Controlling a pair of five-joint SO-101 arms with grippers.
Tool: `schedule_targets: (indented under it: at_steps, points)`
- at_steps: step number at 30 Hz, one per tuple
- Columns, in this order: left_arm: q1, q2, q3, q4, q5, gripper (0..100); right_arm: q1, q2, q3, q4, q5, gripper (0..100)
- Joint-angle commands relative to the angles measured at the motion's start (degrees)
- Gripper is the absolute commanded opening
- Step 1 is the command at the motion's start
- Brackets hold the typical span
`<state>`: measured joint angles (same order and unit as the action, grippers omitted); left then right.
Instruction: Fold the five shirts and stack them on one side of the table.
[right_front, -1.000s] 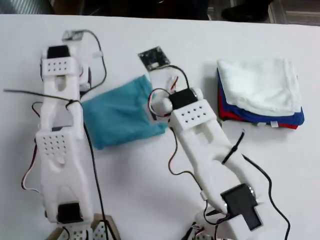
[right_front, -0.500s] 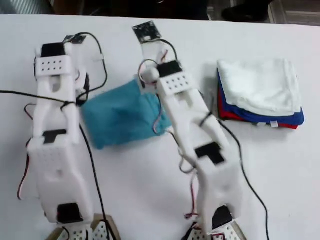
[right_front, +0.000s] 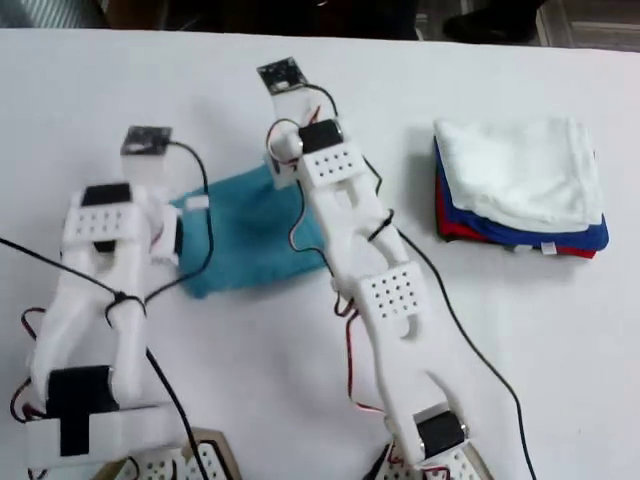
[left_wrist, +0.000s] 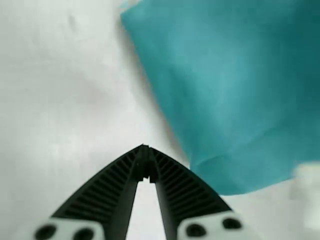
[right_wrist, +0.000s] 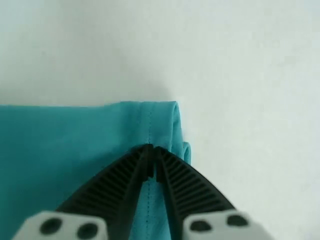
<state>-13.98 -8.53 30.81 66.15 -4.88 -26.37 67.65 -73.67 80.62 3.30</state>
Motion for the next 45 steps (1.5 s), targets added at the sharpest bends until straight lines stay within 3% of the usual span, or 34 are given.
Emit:
schedule_targets:
  at_steps: [1, 7, 16, 29, 37, 41, 45]
  points:
    - [3.4, -3.3, 2.7, -5.1, -0.1, 3, 0.4, 2.0, -5.1, 1.0, 0.4, 1.9]
    - [10.9, -3.3, 3.6, -8.1, 0.0, 3, 0.4, 3.8, -6.5, 1.5, 0.4, 2.0]
    - [11.4, -0.7, 6.5, -11.3, 5.9, 3, 0.4, 3.9, -6.5, 1.2, 0.4, 2.0]
    - [11.2, 2.4, 4.5, -1.5, 9.1, 3, 0.4, 4.0, -6.3, 1.2, 0.4, 2.0]
    - [11.9, -8.0, -2.3, 9.3, 9.1, 3, 0.4, 4.0, -6.3, 1.4, 0.4, 2.0]
    - [13.0, -10.0, 2.9, 9.0, 9.0, 3, 0.4, 4.0, -6.4, 1.4, 0.4, 2.0]
    - [12.6, -10.0, 9.9, 1.3, 8.9, 3, 0.4, 3.7, -6.5, 1.4, 0.4, 2.0]
